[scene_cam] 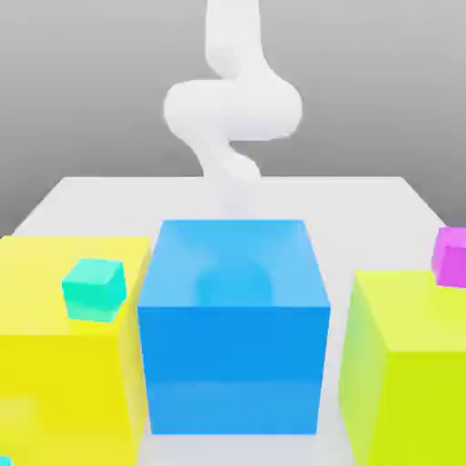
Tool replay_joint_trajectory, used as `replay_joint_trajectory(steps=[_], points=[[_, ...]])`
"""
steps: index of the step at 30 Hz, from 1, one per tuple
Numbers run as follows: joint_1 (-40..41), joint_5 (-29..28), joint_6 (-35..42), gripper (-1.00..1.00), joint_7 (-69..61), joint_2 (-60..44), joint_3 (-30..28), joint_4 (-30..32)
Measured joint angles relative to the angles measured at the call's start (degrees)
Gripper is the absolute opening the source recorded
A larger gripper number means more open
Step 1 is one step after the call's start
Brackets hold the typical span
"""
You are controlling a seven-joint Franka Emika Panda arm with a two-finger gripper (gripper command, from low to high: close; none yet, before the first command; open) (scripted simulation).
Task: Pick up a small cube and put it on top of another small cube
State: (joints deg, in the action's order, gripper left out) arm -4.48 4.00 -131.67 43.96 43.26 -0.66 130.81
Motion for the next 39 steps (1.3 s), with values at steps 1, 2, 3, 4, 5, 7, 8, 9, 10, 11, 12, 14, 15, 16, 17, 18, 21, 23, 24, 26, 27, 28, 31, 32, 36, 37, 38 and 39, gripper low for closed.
replay_joint_trajectory(steps=[1,2,3,4,5,7,8,9,10,11,12,14,15,16,17,18,21,23,24,26,27,28,31,32,36,37,38,39], points=[[-2.4,2.1,0.1,0.0,-1.1,-1.6,-0.2,-0.2],[-4.8,4.3,0.2,0.0,-2.2,-3.3,-0.3,-0.2],[-7.5,6.4,0.2,0.0,-3.2,-5.1,-0.6,-0.3],[-9.8,8.6,0.3,0.0,-4.4,-6.9,-0.5,-0.1],[-11.9,10.6,0.5,0.0,-5.6,-8.8,-0.3,0.3],[-15.9,14.7,0.9,0.0,-8.0,-12.6,0.3,1.2],[-17.9,16.7,1.2,0.0,-9.1,-14.5,0.6,1.7],[-19.8,18.8,1.4,0.0,-10.3,-16.5,1.0,2.2],[-21.5,20.9,1.7,0.0,-11.6,-18.4,1.7,2.7],[-23.3,23.0,2.0,0.0,-12.8,-20.3,2.2,3.2],[-25.0,25.0,2.2,0.0,-14.0,-22.2,2.9,3.7],[-28.2,29.1,2.8,0.0,-16.4,-26.1,4.4,4.7],[-29.8,31.2,3.2,0.0,-17.6,-28.0,5.2,5.1],[-31.0,32.7,3.4,0.0,-18.3,-29.8,6.1,5.8],[-32.2,33.8,3.5,0.0,-18.7,-31.7,7.1,6.8],[-33.2,34.6,3.5,0.0,-18.7,-33.4,8.1,7.8],[-34.5,34.3,1.6,0.0,-13.9,-36.9,10.0,10.5],[-34.7,33.2,-0.2,0.0,-9.4,-38.3,10.6,12.1],[-34.5,32.6,-1.2,0.0,-7.0,-38.8,10.7,12.6],[-33.9,31.1,-3.1,0.0,-2.2,-39.4,10.8,13.7],[-33.7,30.3,-4.1,0.0,0.3,-39.7,10.9,14.2],[-33.4,29.5,-5.1,0.0,2.7,-39.9,10.9,14.7],[-32.7,27.1,-8.2,0.0,10.2,-40.7,11.0,16.2],[-32.5,26.2,-9.2,0.0,12.7,-41.0,11.0,16.7],[-31.7,22.6,-13.4,0.0,22.8,-42.0,10.8,18.7],[-31.5,21.6,-14.5,0.0,25.4,-42.2,10.8,19.2],[-31.2,20.6,-15.6,0.0,28.0,-42.4,10.9,19.7],[-30.8,19.6,-16.6,0.0,30.6,-42.7,11.0,20.2]])
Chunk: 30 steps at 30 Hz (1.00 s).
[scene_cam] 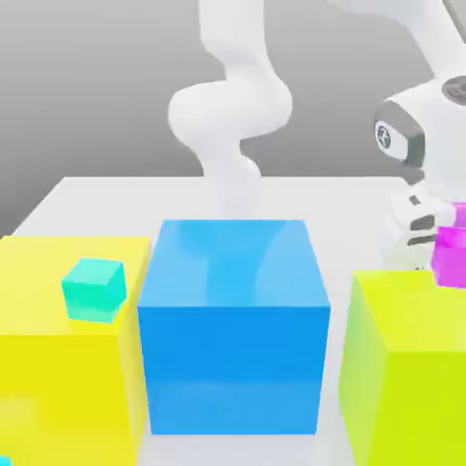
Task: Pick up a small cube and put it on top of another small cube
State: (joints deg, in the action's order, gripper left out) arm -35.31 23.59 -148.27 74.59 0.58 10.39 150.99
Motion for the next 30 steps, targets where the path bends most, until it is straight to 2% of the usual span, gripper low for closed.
replay_joint_trajectory(steps=[9,16,23,29,30], points=[[1.6,-11.3,-9.5,0.0,25.0,-1.7,-1.1,4.6],[1.6,-23.7,-14.6,0.0,46.6,-3.4,-4.0,8.5],[0.4,-29.0,-19.9,0.0,51.2,-9.8,-6.4,7.3],[-1.2,-30.5,-25.4,0.0,52.6,-16.7,-8.2,6.4],[-1.3,-30.5,-26.1,-1.0,52.7,-17.5,-8.3,6.3]])
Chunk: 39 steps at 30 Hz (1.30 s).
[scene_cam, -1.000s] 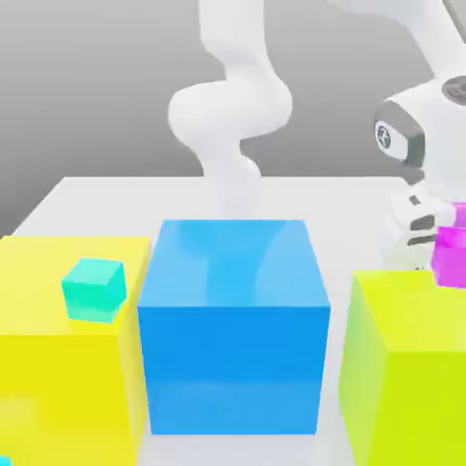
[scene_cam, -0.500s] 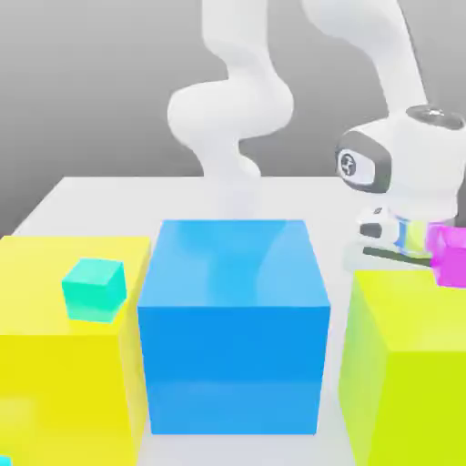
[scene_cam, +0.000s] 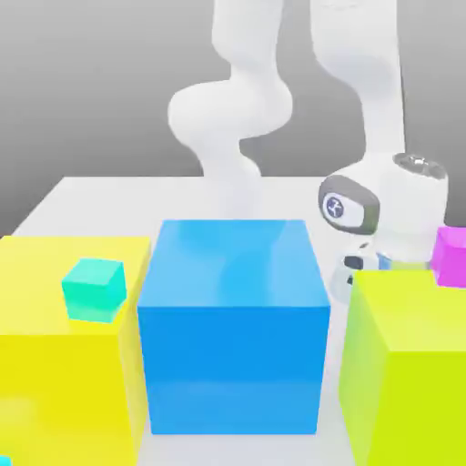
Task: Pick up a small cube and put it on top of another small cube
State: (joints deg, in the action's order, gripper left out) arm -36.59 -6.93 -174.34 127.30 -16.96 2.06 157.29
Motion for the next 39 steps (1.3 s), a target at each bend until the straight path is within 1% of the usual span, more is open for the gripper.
replay_joint_trajectory(steps=[7,12,20,22,26,32,35,37,39], points=[[0.0,-0.1,-0.2,-1.0,0.0,-0.1,0.0,0.0],[0.8,0.6,3.8,-1.0,-0.8,5.1,0.9,0.5],[1.7,5.2,10.5,-1.0,-3.9,13.1,3.0,2.3],[0.9,6.6,13.8,-1.0,-7.4,14.3,3.7,0.8],[-0.4,6.7,23.2,-1.0,-17.5,15.8,4.9,-6.1],[-1.7,15.1,35.1,-1.0,-35.6,19.9,3.9,-11.9],[-2.2,18.4,40.8,-1.0,-43.6,22.4,3.2,-14.5],[-2.2,19.5,44.9,-1.0,-48.9,24.6,2.5,-16.3],[-1.8,19.1,49.2,-1.0,-54.4,27.7,0.9,-18.2]])
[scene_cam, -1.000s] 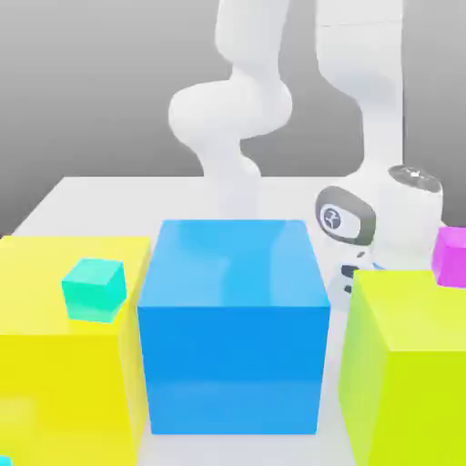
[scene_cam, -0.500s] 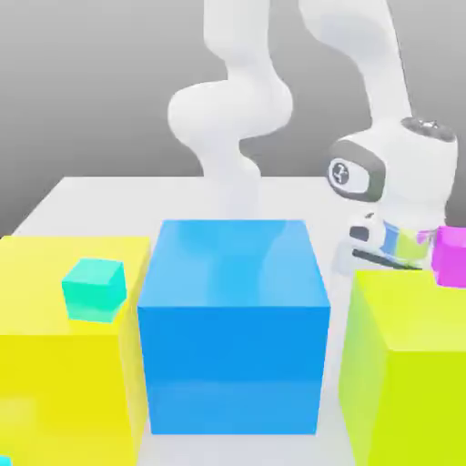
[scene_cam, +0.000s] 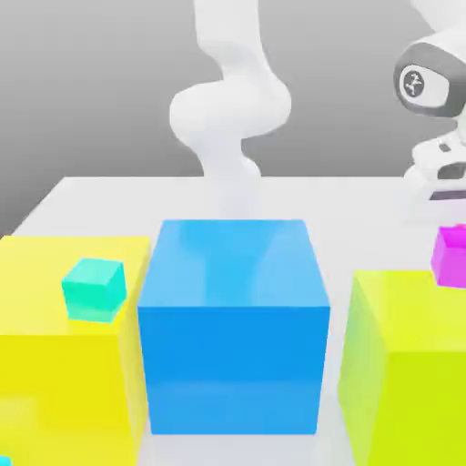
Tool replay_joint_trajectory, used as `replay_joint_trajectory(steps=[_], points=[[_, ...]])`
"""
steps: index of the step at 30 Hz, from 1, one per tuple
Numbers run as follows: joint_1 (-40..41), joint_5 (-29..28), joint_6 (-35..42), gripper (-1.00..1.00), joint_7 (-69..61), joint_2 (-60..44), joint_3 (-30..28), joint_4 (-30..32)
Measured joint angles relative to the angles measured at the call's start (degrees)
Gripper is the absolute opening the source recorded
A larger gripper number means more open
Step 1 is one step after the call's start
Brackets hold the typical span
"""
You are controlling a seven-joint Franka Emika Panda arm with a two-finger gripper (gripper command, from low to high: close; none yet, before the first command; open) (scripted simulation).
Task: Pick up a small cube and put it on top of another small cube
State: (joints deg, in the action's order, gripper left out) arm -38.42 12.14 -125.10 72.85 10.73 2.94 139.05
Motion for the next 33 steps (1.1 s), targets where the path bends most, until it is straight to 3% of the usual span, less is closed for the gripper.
replay_joint_trajectory(steps=[7,16,25,28,29,33], points=[[5.7,-7.8,8.8,-1.0,-13.6,9.5,-6.7,-4.0],[14.8,-16.7,13.4,-1.0,-31.5,14.5,-18.3,-7.3],[22.2,-21.3,10.8,-1.0,-50.9,7.2,-33.1,-9.6],[22.9,-20.6,3.8,-1.0,-53.9,3.2,-35.7,-5.7],[22.9,-20.2,1.8,1.0,-54.4,2.2,-36.0,-4.5],[22.9,-20.2,1.8,1.0,-54.4,2.2,-36.0,-4.5]])
